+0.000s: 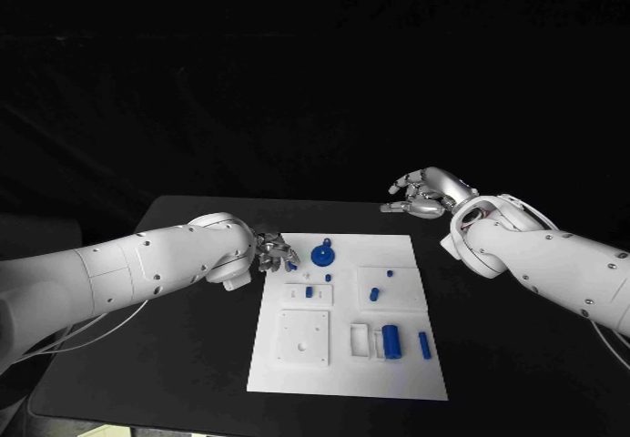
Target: Assemble the parts on the task board
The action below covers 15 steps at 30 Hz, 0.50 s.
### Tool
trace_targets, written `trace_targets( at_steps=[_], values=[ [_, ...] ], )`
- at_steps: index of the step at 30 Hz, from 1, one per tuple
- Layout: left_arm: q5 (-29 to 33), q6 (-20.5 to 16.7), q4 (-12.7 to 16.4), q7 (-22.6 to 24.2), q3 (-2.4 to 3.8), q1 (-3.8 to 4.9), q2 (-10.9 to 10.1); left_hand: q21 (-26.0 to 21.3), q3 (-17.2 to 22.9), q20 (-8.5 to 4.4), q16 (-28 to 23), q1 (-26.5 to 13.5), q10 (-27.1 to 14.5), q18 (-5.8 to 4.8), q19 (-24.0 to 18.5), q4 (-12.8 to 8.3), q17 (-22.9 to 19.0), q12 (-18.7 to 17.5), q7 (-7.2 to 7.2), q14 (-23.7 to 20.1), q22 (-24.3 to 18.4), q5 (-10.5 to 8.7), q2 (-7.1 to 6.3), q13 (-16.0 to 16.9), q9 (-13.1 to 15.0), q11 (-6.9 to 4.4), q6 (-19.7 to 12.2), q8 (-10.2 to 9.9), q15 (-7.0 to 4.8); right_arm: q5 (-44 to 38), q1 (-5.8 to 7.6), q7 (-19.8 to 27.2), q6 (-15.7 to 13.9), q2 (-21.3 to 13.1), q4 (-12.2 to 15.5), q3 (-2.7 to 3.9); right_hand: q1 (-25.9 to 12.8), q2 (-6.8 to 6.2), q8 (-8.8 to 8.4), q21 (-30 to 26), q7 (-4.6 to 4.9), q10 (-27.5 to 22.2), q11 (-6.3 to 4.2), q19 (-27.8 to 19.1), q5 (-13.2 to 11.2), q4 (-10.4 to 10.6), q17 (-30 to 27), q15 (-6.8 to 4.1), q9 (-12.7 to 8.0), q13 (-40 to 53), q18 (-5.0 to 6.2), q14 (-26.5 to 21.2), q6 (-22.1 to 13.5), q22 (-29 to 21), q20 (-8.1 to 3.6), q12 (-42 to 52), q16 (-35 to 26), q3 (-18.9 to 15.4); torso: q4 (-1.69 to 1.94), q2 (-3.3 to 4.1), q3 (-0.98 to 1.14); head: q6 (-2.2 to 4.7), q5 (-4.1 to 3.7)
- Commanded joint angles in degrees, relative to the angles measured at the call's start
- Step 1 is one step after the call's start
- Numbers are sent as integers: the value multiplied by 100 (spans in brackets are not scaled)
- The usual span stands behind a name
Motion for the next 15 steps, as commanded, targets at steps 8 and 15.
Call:
trace_targets(
  at_steps=[8, 15],
  values=[
    [-694, -510, 371, -207, -248, -86, -154, 111, -1, -845, 73, 70, 268, 54, 128, 69, 15, 6, -109, 300, -18, 96, -51, 21, 0, -136, 234, 112, -168, 11, -14, 30, 59, -10, 5, 2, 3, 59, 26, -28, 100, -18, 18, -7, 27, 47, -8, 3, -1, -9, 764, -23, -55, 38, -31, 23, -24, -2, 2, -1, 11, -49, 27],
    [-790, -550, 462, -204, -262, -198, -160, 155, -12, -864, 109, 64, 345, 69, 172, 79, 32, 35, -136, 367, -22, 151, -67, 45, 9, -160, 304, 151, -192, 11, -15, 29, 64, -14, 19, 2, 4, 58, 25, -28, 100, -19, 18, -6, 33, 48, -8, 3, -1, -12, 764, -23, -56, 38, -31, 24, -24, -2, -9, 12, 9, -79, 36]
  ],
)
